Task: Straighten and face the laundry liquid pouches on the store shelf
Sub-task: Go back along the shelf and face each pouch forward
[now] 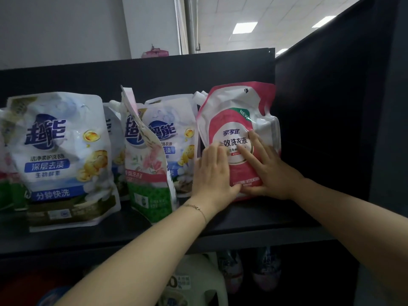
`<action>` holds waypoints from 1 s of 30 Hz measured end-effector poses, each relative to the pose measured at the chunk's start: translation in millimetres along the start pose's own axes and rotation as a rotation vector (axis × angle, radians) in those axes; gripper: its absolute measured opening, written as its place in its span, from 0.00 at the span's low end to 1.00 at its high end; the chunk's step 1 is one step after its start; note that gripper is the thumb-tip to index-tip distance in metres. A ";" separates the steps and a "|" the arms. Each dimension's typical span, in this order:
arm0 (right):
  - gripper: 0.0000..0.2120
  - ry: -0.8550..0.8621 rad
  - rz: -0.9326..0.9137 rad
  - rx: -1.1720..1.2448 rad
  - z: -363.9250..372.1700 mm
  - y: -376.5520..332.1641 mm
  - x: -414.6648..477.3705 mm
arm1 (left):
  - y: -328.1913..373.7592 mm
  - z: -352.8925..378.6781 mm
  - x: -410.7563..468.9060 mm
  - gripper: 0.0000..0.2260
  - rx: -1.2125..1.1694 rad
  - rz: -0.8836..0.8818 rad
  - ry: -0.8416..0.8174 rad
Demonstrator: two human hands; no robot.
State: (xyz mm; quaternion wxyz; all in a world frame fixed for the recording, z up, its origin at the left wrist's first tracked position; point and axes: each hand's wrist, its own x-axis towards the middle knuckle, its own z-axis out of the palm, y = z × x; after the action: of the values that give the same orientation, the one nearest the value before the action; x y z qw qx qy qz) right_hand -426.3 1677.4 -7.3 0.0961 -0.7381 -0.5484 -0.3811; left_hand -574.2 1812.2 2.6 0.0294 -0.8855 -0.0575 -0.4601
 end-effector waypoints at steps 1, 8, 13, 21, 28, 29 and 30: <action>0.48 -0.014 -0.002 -0.005 0.9 -0.3 0.3 | -1.2 2.5 3.6 0.41 0.023 0.082 -0.082; 0.53 -0.084 0.096 -0.129 10.2 7.2 3.9 | -22.5 29.2 16.1 0.41 0.272 0.206 -0.313; 0.50 -0.101 0.178 -0.239 17.4 6.1 4.6 | -11.6 42.5 18.0 0.40 0.397 0.125 -0.288; 0.50 -0.159 0.179 -0.323 -9.6 -20.6 2.6 | 6.3 18.8 12.9 0.43 0.382 0.109 -0.339; 0.27 0.060 -0.025 -0.251 -30.6 -76.9 10.1 | 8.8 -38.1 -19.4 0.34 0.204 0.138 -0.348; 0.25 0.078 -0.060 -0.233 -28.7 -83.9 14.8 | 2.0 -44.0 -26.2 0.29 0.226 0.173 -0.295; 0.23 0.078 -0.090 -0.210 -25.7 -92.1 20.5 | -6.8 -49.4 -33.5 0.23 0.244 0.207 -0.231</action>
State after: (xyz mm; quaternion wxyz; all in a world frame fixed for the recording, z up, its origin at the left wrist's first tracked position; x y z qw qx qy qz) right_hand -517.1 1713.1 -1.4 0.0223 -0.7033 -0.5342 -0.4685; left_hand -634.3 1811.2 3.6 0.1769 -0.9235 -0.0243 -0.3396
